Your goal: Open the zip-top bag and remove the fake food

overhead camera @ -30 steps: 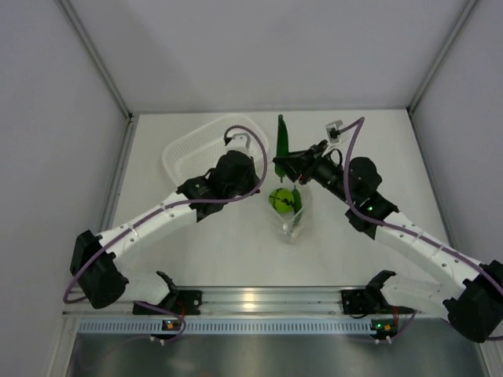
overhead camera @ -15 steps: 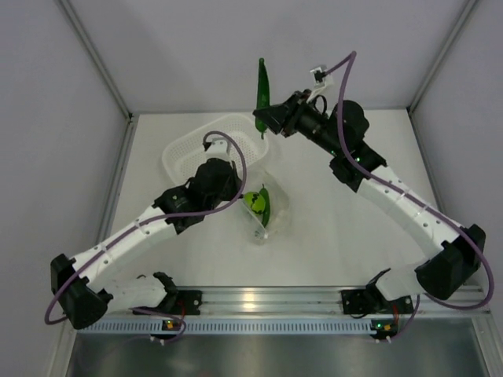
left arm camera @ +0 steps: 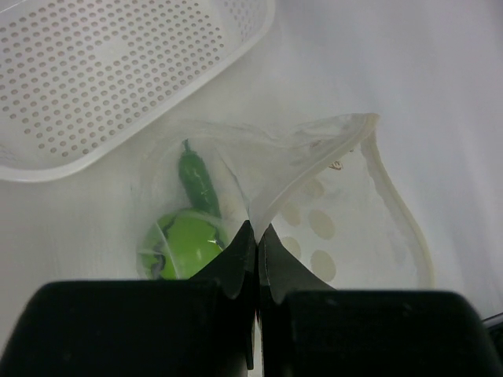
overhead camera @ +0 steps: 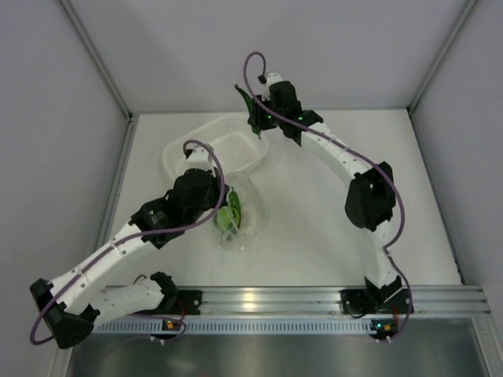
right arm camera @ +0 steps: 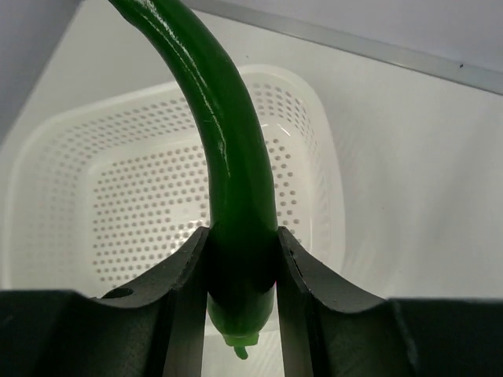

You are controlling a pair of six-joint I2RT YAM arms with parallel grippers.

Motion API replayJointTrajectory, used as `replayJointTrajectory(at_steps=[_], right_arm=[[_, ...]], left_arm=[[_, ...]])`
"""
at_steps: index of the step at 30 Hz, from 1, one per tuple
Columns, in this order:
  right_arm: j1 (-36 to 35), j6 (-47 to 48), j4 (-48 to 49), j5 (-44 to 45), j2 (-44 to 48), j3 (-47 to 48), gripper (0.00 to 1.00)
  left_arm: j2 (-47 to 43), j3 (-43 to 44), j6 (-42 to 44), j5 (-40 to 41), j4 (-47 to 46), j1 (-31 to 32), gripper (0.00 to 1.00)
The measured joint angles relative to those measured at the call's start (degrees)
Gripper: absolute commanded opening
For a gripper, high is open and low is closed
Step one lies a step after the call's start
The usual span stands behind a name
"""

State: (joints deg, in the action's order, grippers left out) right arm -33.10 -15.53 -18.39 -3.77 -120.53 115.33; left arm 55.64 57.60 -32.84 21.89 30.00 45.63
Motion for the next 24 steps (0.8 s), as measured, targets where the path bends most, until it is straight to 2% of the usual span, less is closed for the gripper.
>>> replayJointTrajectory(at_steps=[5,8,11,15,16,19,22,24], right_arm=[[-1.31,5.09,-2.64,4.22,-7.61,4.87,0.13],[-2.05,7.61,-2.32,5.35,-9.99,5.55,0.25],[-2.71,9.73,-1.38,5.90,-11.78,5.66,0.31],[-3.17,11.47,-0.26,5.73,-14.95,8.48,0.62],[-3.17,11.63,-0.02,5.60,-15.19,8.57,0.64],[-3.17,11.96,0.09,5.20,-15.32,8.59,0.80],[-3.17,12.48,0.72,4.96,-15.23,8.87,0.80],[-3.13,12.37,0.76,4.96,-14.82,8.83,0.86]], left_arm=[[-0.55,-0.17,0.00,-1.05,0.46,0.00,0.00],[-0.92,-0.37,-0.11,-1.68,0.50,0.00,0.00],[-1.18,-0.42,-0.26,-2.08,0.52,0.00,0.00],[-1.31,-0.42,-0.83,-2.80,0.52,0.00,0.00],[-1.31,-0.42,-0.96,-2.95,0.52,0.00,0.00],[-1.31,-0.42,-1.38,-3.10,0.52,0.00,0.00],[-1.31,-0.42,-1.55,-3.19,0.55,0.00,0.00],[-1.29,-0.39,-1.77,-3.19,0.52,0.00,0.00]])
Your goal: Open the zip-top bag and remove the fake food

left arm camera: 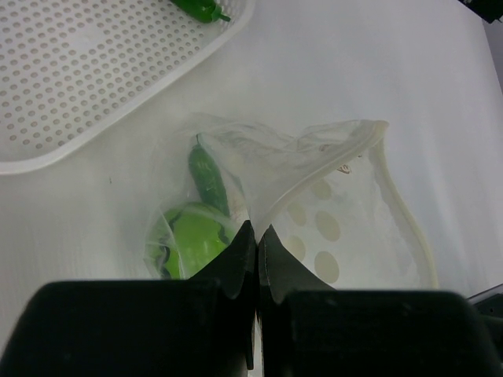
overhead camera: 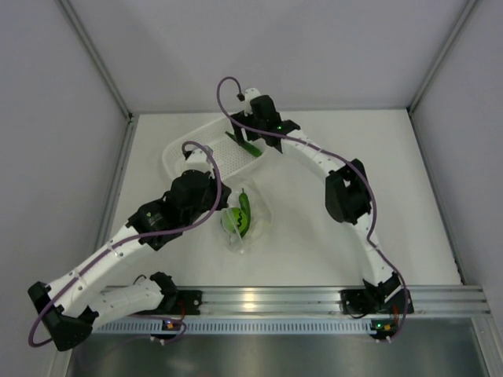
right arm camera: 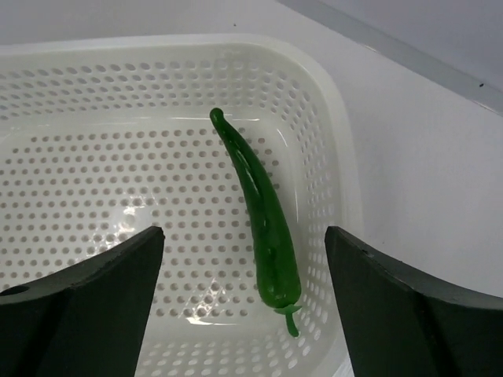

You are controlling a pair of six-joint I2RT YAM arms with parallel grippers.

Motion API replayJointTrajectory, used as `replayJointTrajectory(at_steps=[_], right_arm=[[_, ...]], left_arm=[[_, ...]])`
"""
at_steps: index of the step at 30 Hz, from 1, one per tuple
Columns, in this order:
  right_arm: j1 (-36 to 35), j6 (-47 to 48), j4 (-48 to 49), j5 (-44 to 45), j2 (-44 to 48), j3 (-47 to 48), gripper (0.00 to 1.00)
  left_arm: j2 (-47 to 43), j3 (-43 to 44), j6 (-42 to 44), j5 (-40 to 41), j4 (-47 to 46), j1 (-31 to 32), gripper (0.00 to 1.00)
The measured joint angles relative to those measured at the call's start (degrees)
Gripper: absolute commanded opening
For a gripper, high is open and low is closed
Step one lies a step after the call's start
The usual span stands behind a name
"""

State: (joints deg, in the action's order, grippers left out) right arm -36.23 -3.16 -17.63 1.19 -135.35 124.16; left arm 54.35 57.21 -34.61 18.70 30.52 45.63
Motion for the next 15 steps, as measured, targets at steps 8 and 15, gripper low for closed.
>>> replayJointTrajectory(at_steps=[8,15], right_arm=[[4.07,-14.12,12.61,-9.70,23.69,-27.74,0.99],[15.13,-28.41,23.32,-25.86,39.43,-37.11,0.92]], left_arm=[[0.83,1.22,-2.95,1.84,0.11,0.00,0.00],[1.95,1.99,-7.61,4.52,-1.01,0.00,0.00]])
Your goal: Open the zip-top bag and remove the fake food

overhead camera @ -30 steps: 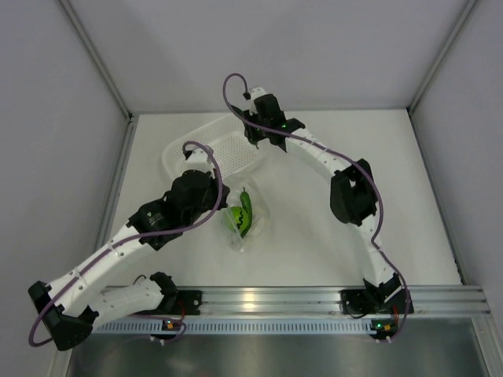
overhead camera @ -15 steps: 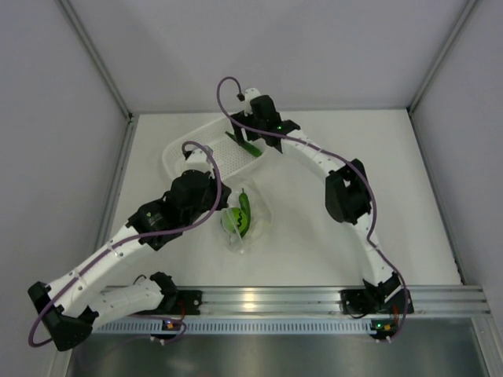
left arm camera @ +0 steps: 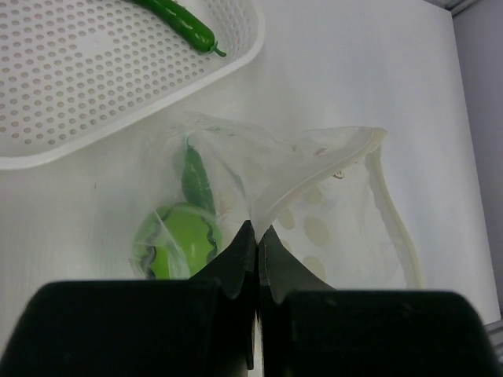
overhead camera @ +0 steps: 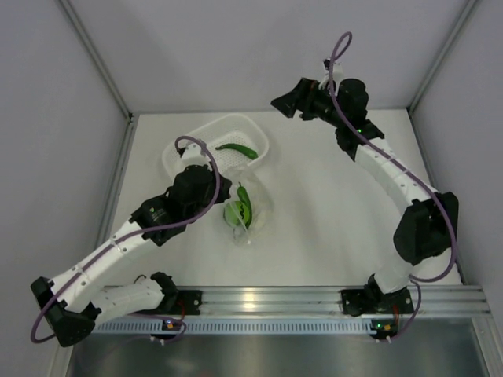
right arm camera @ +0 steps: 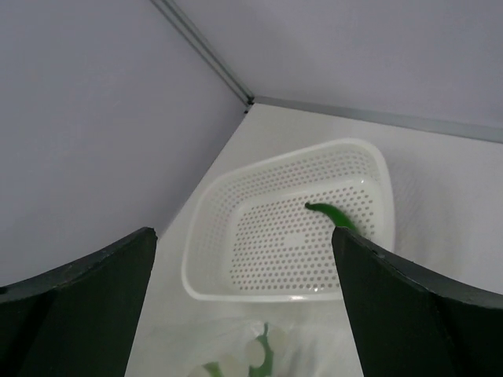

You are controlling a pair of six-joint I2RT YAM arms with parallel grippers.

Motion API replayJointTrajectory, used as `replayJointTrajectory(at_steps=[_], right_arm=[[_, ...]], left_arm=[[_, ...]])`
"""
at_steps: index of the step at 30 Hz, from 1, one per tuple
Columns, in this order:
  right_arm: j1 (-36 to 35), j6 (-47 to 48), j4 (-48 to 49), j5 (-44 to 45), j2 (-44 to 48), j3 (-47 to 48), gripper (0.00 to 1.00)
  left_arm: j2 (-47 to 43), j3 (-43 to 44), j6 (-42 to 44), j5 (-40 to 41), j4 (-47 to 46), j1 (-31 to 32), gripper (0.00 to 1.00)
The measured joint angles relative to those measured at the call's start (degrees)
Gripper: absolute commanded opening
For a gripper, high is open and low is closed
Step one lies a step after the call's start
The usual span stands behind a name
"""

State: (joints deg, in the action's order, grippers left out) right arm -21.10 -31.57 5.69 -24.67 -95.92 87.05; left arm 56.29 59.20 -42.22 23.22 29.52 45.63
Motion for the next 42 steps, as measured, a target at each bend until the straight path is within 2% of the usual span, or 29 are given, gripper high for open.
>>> replayJointTrajectory(at_steps=[5,6,12,14,18,27,42], right_arm=[[-1.42,-1.18,-3.74,-2.12,8.94,-6.12,0.78],[-1.79,-0.90,-5.42,-1.84,10.75,-7.15,0.71],[-5.66,2.56,-16.09,5.53,22.29,-13.99,0.53],[-8.57,3.58,-18.97,8.52,24.48,-15.08,0.42],[-13.92,4.15,-22.67,11.82,27.04,-18.01,0.36],[-22.08,4.35,-27.04,23.28,26.23,-18.62,0.28],[-30.08,1.70,-28.09,45.22,8.94,-12.76,0.18]], left_arm=[[6.01,2.49,-3.96,1.11,-1.29,-0.04,0.00],[7.08,2.73,-4.57,1.11,-1.66,-0.04,0.00],[13.22,3.69,-9.03,0.31,-4.28,-0.04,0.00],[14.86,4.42,-10.47,-0.02,-5.11,-0.04,0.00],[16.79,4.83,-13.57,-0.39,-7.39,-0.04,0.00],[20.13,5.75,-19.15,-1.49,-10.47,-0.04,0.00],[15.61,2.78,-23.91,-3.32,-14.51,-0.07,0.00]])
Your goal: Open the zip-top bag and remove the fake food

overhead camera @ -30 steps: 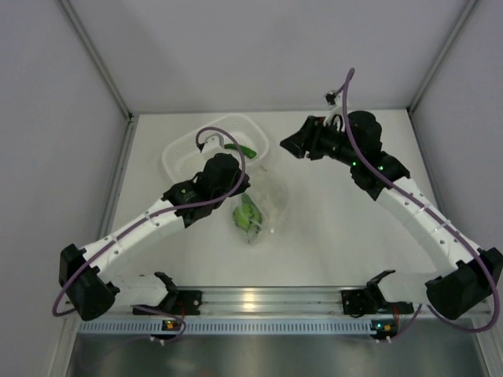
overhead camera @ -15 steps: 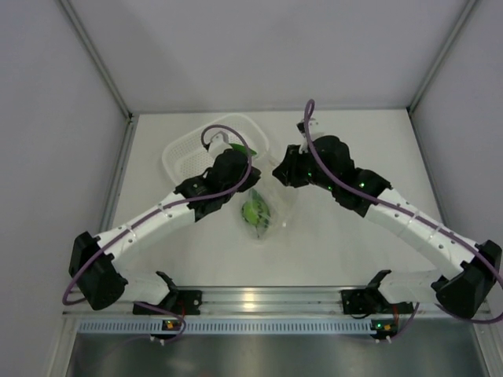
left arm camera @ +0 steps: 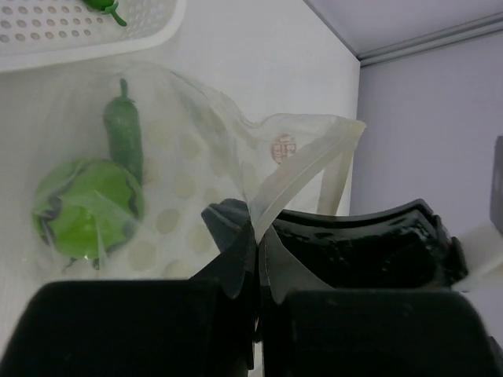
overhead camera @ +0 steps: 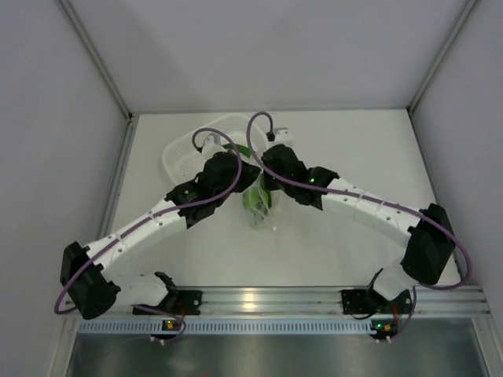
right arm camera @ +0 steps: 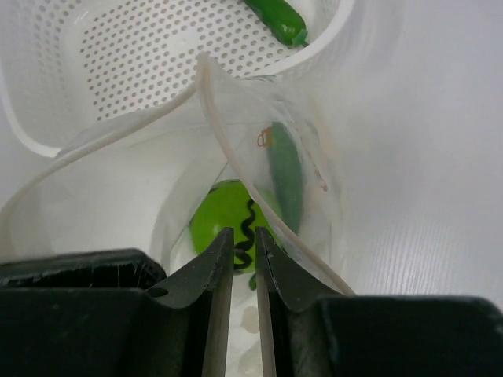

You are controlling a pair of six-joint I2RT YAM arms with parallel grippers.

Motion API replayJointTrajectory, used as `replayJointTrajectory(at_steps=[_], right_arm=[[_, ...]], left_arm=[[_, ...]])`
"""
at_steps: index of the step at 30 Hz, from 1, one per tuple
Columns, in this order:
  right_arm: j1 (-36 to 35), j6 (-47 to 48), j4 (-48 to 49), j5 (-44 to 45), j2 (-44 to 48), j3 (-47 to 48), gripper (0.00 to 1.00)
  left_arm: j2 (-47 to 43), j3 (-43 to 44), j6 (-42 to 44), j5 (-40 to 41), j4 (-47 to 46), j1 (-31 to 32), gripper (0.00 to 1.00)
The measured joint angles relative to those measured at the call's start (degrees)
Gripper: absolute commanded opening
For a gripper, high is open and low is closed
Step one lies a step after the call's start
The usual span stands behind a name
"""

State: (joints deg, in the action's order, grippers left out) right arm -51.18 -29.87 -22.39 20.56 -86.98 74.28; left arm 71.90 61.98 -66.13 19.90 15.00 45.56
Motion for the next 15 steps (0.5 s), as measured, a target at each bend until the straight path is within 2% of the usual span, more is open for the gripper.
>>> replayJointTrajectory(at_steps=[10,15], right_arm=[[-2.45,1.51,0.31,12.48,-7.41,-0.07,0.10],[-1.79,3.19,2.43,13.53,-7.06,-3.61,0.10]], left_arm=[[-1.18,-2.19,-0.50,-1.36,-0.94,-0.48,0.00],[-1.31,-3.30,-1.18,-2.58,-1.46,-0.68,0.00]])
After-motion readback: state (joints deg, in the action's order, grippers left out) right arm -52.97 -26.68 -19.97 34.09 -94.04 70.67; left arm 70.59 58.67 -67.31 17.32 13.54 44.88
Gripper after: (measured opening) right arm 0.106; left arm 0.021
